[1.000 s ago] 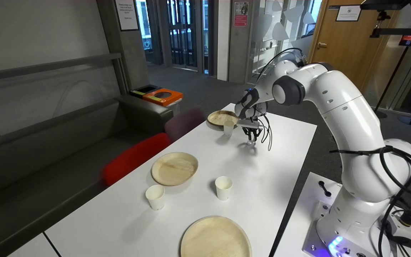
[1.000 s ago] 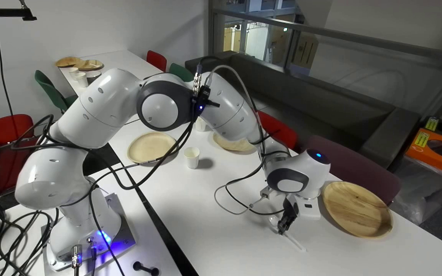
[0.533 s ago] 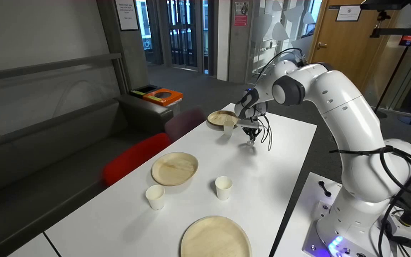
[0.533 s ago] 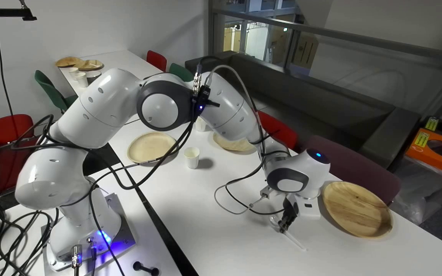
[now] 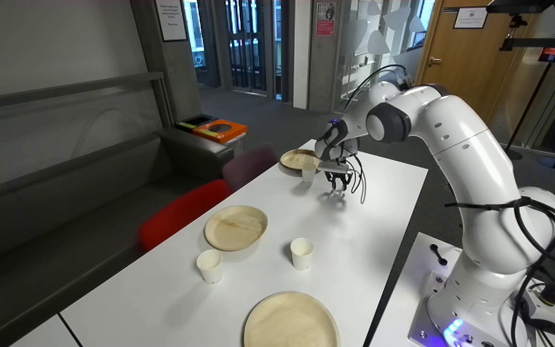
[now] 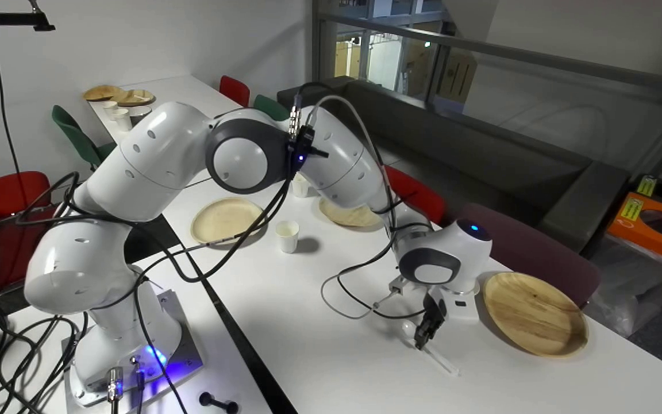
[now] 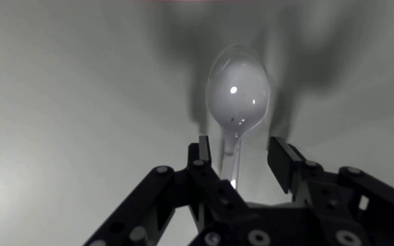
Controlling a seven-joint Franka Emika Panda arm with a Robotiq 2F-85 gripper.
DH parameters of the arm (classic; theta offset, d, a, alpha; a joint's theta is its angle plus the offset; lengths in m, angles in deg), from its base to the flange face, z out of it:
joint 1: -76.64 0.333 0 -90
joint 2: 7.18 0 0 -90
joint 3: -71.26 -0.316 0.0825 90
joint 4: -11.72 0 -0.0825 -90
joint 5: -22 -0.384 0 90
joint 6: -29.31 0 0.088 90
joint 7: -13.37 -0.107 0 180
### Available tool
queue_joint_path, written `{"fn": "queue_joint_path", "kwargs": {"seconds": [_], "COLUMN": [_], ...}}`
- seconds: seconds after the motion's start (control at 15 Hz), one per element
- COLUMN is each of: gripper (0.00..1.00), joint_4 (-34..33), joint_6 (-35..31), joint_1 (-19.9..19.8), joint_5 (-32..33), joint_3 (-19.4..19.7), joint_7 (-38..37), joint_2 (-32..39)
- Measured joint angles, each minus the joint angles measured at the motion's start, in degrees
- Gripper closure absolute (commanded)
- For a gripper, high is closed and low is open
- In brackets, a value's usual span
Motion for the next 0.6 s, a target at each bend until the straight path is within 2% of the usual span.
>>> {"fn": "queue_joint_path", "kwargs": {"seconds": [0.2, 0.33, 0.4, 0.47, 0.53, 0.6], "gripper": [0.79, 0.82, 0.77, 0.77, 0.64, 0.57], "joint_4": [0.00, 0.00, 0.00, 0.00, 0.00, 0.00], "joint_6": [-0.02, -0.02, -0.03, -0.03, -0.03, -0.03], "joint_1": [0.27, 0.44, 0.55, 0.70, 0.83, 0.93], "joint_5": [0.00, 0.00, 0.00, 0.00, 0.00, 0.00], "joint_3": [0.02, 0.04, 0.06, 0.11, 0.15, 0.15], "joint_7": [0.00, 0.00, 0.00, 0.00, 0.00, 0.00], "joint_2": [0.00, 0.00, 0.00, 0.00, 0.00, 0.00]}}
